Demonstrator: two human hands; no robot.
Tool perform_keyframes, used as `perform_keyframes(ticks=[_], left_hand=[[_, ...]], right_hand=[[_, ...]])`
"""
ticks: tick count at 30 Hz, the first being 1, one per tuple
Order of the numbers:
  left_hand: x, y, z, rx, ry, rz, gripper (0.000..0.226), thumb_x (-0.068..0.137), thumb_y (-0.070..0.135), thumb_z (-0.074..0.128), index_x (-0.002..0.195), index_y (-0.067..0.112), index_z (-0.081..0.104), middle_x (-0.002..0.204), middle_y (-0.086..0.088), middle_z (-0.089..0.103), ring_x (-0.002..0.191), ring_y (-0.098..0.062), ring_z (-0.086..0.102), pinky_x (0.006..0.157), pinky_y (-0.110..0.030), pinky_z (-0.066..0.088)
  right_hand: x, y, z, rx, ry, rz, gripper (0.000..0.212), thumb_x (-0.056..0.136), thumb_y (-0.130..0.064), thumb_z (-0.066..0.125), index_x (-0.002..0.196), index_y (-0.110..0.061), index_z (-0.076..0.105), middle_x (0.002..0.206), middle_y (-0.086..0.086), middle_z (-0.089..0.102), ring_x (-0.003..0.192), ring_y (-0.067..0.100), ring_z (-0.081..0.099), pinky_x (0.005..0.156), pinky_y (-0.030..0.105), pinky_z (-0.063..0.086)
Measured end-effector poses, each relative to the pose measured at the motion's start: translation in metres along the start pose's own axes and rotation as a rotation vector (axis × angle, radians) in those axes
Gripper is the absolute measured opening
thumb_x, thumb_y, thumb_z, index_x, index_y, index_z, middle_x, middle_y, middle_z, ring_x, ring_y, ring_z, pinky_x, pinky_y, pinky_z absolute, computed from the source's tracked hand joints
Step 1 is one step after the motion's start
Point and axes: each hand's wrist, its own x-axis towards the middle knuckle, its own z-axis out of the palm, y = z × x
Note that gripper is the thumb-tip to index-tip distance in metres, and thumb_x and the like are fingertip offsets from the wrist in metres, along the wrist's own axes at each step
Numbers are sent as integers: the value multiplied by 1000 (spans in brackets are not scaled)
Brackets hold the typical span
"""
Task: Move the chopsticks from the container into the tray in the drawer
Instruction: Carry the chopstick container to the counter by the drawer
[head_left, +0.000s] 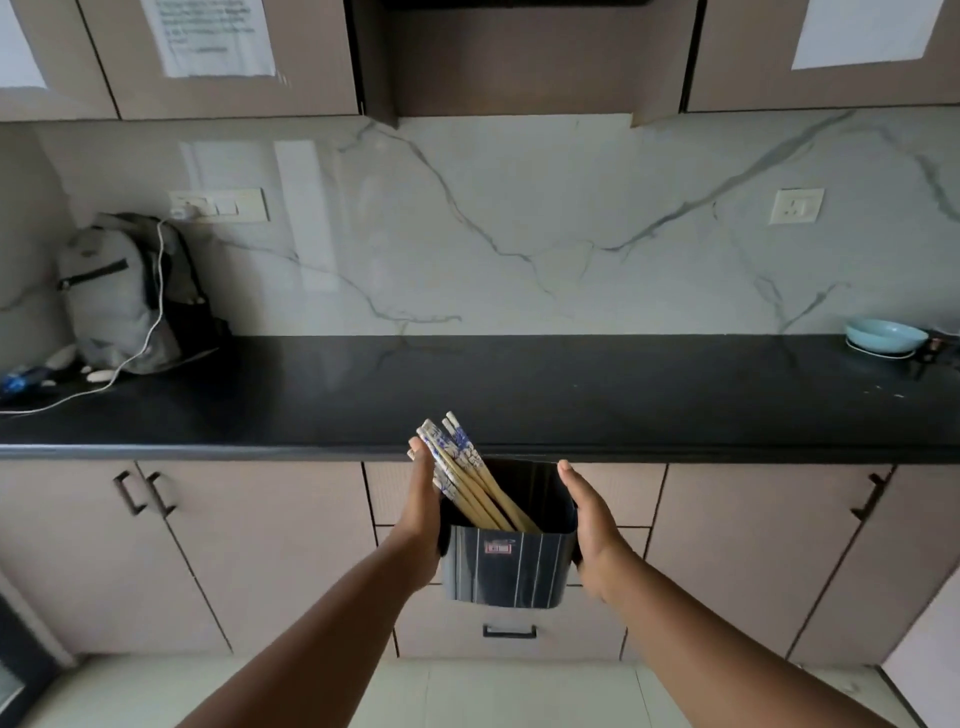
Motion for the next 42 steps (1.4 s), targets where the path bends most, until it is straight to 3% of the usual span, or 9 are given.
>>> perform_keyframes(ticks=[11, 15, 19, 23, 27, 30, 35, 38, 42], left_hand=[[178, 33, -10, -46, 53, 36, 89, 82, 80, 19, 144, 20, 41, 143, -13, 50, 129, -29, 48, 115, -50, 25], [244, 38, -1, -36, 94, 0, 91, 73, 87, 23, 133, 26, 53, 131, -11, 60, 121, -28, 55, 103, -47, 40], [299, 44, 11, -5, 190, 39, 94, 70, 89, 26, 136, 27, 51, 142, -12, 52, 131, -29, 47, 115, -55, 24], [335, 39, 18, -11, 211, -3, 105, 64, 92, 31, 144, 25, 41, 148, -10, 45, 137, -27, 39, 117, -54, 19], [366, 35, 15, 8, 229, -17, 93, 74, 86, 28, 143, 25, 42, 149, -5, 43, 137, -21, 37, 110, -37, 23], [387, 35, 12, 36, 227, -34, 90, 74, 81, 31, 142, 24, 44, 147, -6, 46, 135, -23, 40, 108, -42, 27], [422, 39, 1, 91, 242, -45, 55, 90, 62, 43, 122, 21, 61, 116, -1, 68, 108, -16, 62, 94, -34, 46], [442, 38, -5, 171, 272, 17, 33, 95, 45, 52, 118, 23, 60, 105, 12, 67, 103, -3, 59, 75, -16, 41], [463, 37, -14, 223, 230, 26, 36, 94, 38, 57, 124, 19, 58, 109, 9, 66, 97, 0, 58, 72, -16, 41]], right_hand=[[171, -72, 11, 65, 20, -33, 83, 76, -68, 57, 145, -24, 40, 153, 8, 36, 140, 28, 31, 116, 53, 21], [241, -91, 1, 80, -18, -9, 80, 77, -67, 59, 141, -21, 46, 150, 8, 42, 138, 27, 36, 116, 50, 23], [296, -113, -9, 63, -33, -7, 75, 82, -62, 58, 144, -23, 42, 153, 5, 36, 141, 23, 30, 118, 46, 18], [337, -122, -16, 49, -50, 3, 71, 85, -60, 55, 145, -25, 39, 156, 2, 31, 143, 21, 25, 116, 43, 16], [367, -123, -15, 40, -37, 9, 71, 85, -60, 55, 145, -25, 38, 157, 1, 30, 144, 20, 23, 116, 43, 16], [388, -124, -13, 57, -6, -3, 70, 86, -58, 56, 144, -24, 40, 156, 1, 30, 144, 19, 23, 115, 41, 17], [418, -134, -8, -5, 39, 11, 69, 86, -59, 55, 143, -24, 42, 155, 2, 33, 143, 22, 26, 112, 40, 21], [437, -136, -6, -14, 53, 31, 70, 87, -59, 55, 144, -22, 40, 154, 4, 34, 142, 23, 28, 112, 40, 21], [451, -137, -3, -15, 85, 30, 71, 85, -59, 56, 143, -20, 43, 152, 5, 39, 140, 23, 33, 113, 40, 24]])
